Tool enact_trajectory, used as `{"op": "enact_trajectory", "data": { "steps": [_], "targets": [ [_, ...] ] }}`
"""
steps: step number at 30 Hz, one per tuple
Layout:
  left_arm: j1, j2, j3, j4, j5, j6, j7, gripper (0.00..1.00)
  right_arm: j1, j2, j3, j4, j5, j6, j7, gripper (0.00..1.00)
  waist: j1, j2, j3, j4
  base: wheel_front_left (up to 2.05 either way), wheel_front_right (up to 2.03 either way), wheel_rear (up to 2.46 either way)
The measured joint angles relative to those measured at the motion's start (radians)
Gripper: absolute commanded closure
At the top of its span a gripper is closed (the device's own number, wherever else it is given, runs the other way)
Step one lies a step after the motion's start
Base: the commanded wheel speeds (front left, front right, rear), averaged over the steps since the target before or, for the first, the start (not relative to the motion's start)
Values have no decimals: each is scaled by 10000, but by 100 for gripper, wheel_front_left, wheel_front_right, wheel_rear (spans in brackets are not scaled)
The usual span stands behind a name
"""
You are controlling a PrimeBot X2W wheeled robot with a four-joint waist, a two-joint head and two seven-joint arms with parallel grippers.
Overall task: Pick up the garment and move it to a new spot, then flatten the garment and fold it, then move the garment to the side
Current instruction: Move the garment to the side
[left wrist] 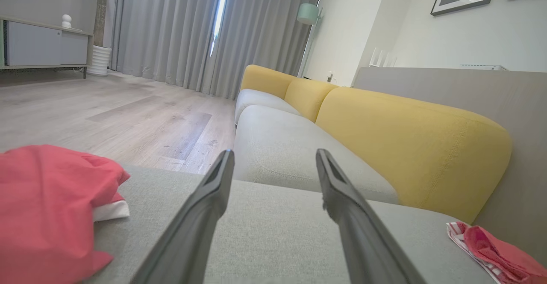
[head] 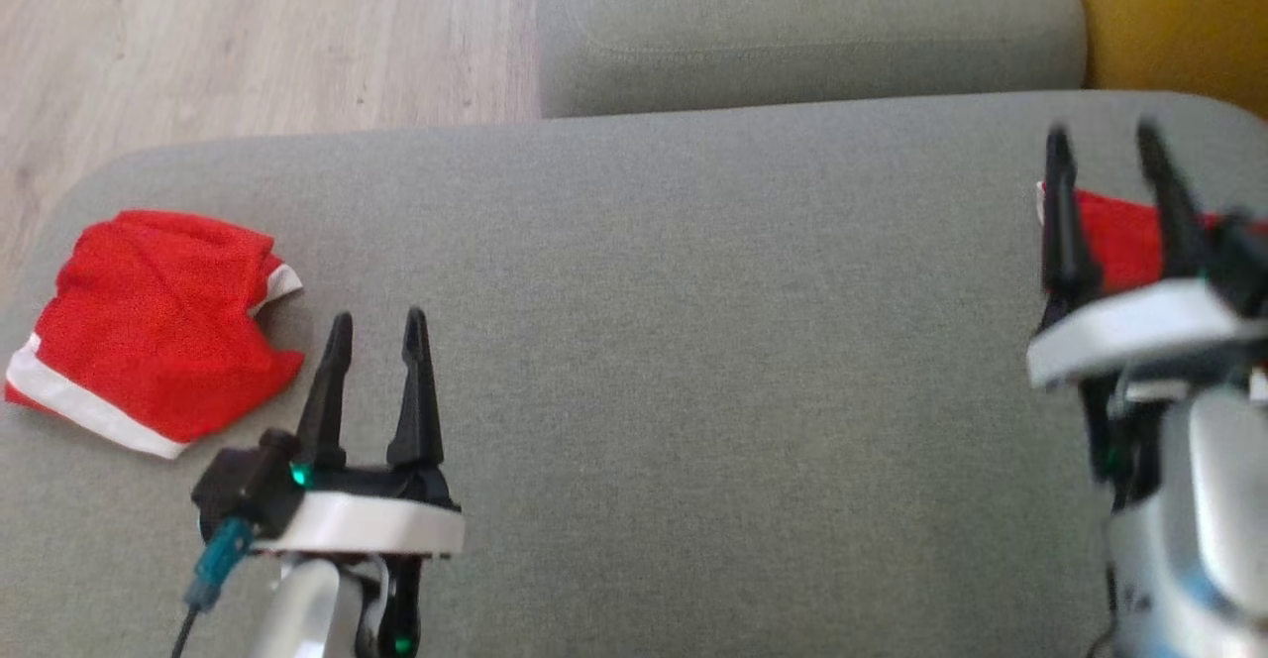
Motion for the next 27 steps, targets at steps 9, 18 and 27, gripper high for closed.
{"op": "enact_trajectory", "data": {
  "steps": [9, 18, 27],
  "targets": [
    [799, 6, 69, -77, 73, -36, 2, 0, 2081, 255, 328, 934, 554, 0, -1827, 0, 1, 0, -316, 41, 0, 0, 0],
    [1322, 10, 88, -261, 73, -86, 2, 0, 2731, 320, 740, 1394, 631, 0, -2420, 0, 1, 0, -433, 24, 0, 0, 0],
    [1416, 12, 84, -337, 73, -75, 2, 0, 2731, 320, 790, 1298, 631, 0, -2428, 0, 1, 0, -397, 36, 0, 0, 0]
  ]
}}
